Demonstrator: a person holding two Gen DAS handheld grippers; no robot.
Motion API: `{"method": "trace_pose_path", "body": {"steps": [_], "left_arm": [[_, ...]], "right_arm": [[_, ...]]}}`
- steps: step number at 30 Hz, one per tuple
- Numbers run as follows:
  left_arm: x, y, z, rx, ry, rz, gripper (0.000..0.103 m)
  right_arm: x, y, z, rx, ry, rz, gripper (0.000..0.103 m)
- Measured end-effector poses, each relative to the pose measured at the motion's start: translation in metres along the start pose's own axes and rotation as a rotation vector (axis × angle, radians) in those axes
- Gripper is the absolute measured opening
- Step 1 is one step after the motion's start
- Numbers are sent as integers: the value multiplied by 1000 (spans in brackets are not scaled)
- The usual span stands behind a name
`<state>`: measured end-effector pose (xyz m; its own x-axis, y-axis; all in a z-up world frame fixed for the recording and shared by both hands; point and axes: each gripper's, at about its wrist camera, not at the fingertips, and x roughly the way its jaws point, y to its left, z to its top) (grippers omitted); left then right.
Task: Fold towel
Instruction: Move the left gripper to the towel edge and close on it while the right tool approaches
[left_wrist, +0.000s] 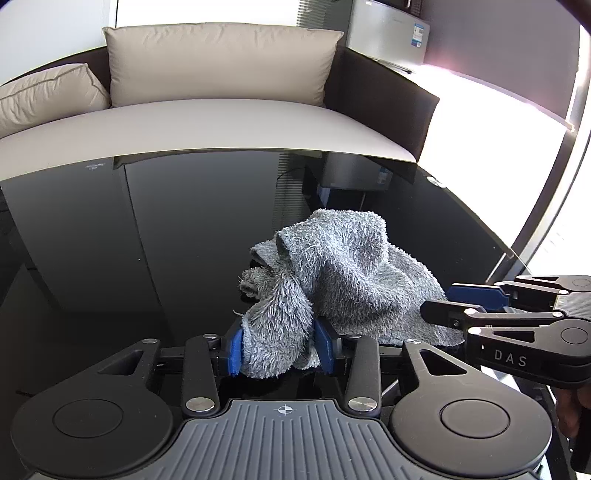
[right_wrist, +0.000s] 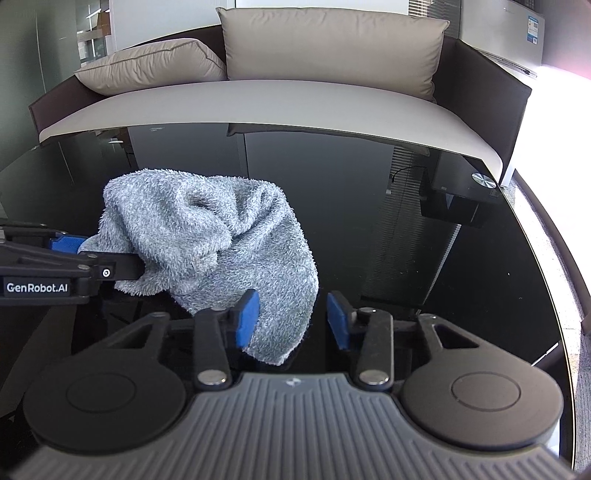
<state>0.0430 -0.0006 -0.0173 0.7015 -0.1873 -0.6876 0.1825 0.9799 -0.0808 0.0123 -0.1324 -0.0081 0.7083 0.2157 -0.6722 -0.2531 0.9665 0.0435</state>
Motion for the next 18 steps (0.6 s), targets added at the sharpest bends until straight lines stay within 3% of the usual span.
{"method": "trace_pose_path", "body": {"steps": [4, 9, 18], "left_arm": [[0, -2, -1, 6, -3, -9, 18], [-6, 1, 1, 7, -23, -4, 9], [-13, 5, 2, -3, -58, 8, 8]], "right_arm": [[0, 0, 0, -8, 0, 17, 6], [-3, -3, 1, 6, -14, 12, 5], [-20, -18, 5, 50, -70, -31, 5]]}}
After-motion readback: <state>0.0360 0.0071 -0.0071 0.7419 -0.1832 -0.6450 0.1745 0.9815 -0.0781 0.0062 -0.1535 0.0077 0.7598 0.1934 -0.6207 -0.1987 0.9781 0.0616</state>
